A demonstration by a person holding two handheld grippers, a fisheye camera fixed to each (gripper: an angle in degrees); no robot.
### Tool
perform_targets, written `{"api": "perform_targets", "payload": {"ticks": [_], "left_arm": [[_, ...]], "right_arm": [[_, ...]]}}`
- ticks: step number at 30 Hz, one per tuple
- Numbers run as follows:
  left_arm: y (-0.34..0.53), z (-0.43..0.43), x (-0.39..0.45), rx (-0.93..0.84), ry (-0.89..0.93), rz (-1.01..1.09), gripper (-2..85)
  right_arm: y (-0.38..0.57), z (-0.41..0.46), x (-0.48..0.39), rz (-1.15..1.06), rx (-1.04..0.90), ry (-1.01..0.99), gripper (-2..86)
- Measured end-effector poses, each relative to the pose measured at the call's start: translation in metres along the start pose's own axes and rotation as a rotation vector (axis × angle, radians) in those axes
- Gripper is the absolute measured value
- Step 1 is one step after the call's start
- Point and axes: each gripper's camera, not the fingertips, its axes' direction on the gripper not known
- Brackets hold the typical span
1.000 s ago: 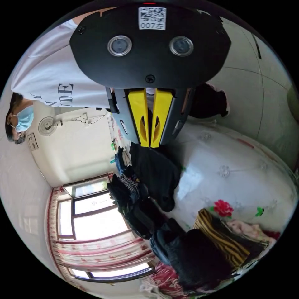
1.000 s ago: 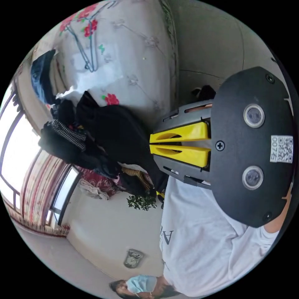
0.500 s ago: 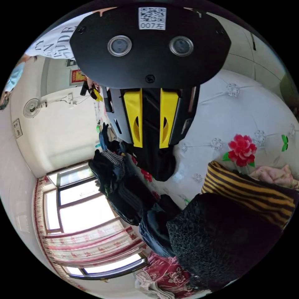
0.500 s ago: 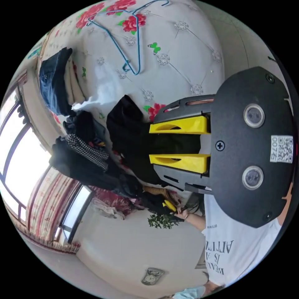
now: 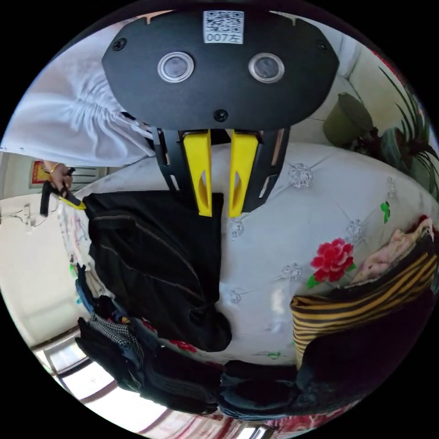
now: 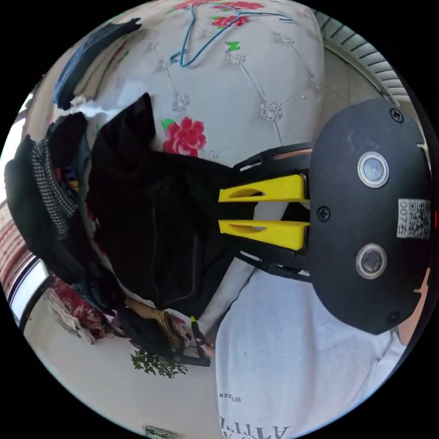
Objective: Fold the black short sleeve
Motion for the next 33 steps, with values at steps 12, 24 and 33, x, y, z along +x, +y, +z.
{"api": "perform_targets", "payload": {"ticks": [12,24,33], "left_arm": [[-0.018,-0.039,-0.015,0.063,0.27,0.082,-1.0],[-0.126,-0.12,0.0,0.249,0.4,0.209,-1.0],[-0.045,-0.126,-0.008,0.19,0.307,0.314,-0.9]], "right_arm": [[0.01,-0.046,0.066,0.122,0.187,-0.236,-0.3],[-0.099,-0.077,0.079,-0.004,0.374,-0.279,-0.3],[-0.045,-0.036,0.071,-0.097,0.352,-0.209,-0.3]]}}
